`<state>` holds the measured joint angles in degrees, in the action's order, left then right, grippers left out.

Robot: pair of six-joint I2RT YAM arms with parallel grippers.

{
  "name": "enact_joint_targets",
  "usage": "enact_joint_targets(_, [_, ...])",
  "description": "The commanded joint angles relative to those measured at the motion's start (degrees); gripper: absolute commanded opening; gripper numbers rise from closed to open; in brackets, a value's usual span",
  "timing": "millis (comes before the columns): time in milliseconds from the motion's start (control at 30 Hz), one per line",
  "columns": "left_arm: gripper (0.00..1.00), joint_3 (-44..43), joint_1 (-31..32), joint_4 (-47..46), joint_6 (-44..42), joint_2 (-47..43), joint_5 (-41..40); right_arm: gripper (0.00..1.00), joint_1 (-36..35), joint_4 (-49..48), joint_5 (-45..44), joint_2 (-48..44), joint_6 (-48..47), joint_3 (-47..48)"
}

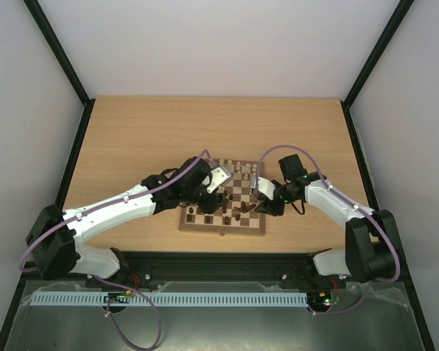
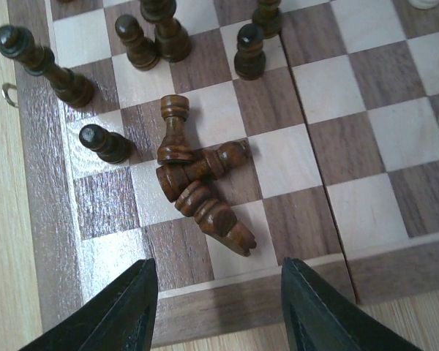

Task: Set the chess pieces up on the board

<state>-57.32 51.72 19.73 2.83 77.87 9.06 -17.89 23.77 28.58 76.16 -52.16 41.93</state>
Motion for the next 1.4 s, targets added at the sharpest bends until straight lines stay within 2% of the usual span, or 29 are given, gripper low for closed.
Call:
enact_joint_targets(0, [0.58, 1.7, -0.38, -1.28, 1.45, -0.9, 0.51, 0.48, -1.24, -1.45, -1.43, 2.26, -3.79, 0.16])
enact_joint_targets(500, [0.58, 3.94, -0.4, -3.6, 2.61, -0.97, -0.05, 0.5, -3.3, -5.71, -2.28, 8.79, -4.66, -0.69])
enact_joint_targets(633, [0.58, 4.36, -0.44, -3.82, 2.75, -1.09, -0.09, 0.44, -4.54, -5.85, -3.1, 9.64, -5.13, -0.7])
enact_joint_targets(833, [0.58, 5.06, -0.69, -5.11, 3.48, -1.09, -0.7, 0.29, -4.74, -4.57, -5.1, 9.73, -5.84, -0.36])
enact_joint_targets(1000, [0.58, 6.18, -0.69, -7.15, 4.73, -1.07, -0.46, 0.22, -4.76, -3.73, -6.29, 7.48, -5.87, -0.83])
enact_joint_targets(1367, [0.58, 7.83, -0.69, -10.99, 7.0, -0.38, 1.41, 0.13, -4.72, -0.57, -7.48, 2.31, -4.72, -0.55])
